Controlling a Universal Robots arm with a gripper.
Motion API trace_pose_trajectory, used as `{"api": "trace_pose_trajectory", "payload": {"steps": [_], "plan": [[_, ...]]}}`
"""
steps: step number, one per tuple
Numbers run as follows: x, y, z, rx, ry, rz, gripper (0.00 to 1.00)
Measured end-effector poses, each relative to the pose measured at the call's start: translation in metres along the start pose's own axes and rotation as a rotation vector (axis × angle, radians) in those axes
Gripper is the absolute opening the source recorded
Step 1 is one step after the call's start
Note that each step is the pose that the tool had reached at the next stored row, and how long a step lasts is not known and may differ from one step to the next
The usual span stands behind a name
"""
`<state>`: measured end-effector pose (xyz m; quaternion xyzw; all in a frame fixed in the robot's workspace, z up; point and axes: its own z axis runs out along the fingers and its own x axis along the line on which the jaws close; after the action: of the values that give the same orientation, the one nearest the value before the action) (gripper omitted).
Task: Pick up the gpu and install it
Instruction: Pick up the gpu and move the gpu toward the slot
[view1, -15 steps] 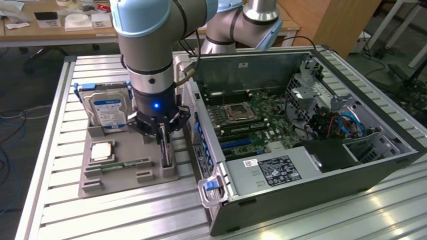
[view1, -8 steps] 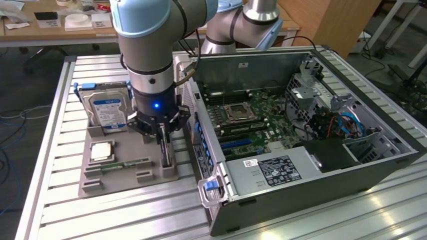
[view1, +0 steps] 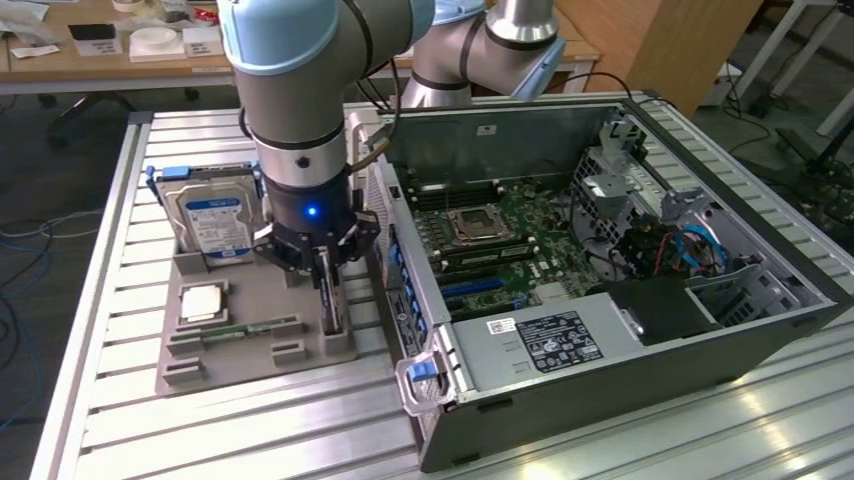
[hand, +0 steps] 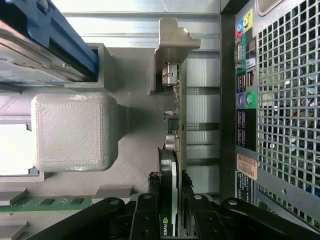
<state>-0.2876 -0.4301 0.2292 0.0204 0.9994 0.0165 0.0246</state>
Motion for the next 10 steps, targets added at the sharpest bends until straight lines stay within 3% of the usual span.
{"api": "trace_pose_trajectory", "payload": {"steps": [10], "plan": [[0.0,0.0,-0.0016,0.0001,0.0001,0.0,0.27]]}}
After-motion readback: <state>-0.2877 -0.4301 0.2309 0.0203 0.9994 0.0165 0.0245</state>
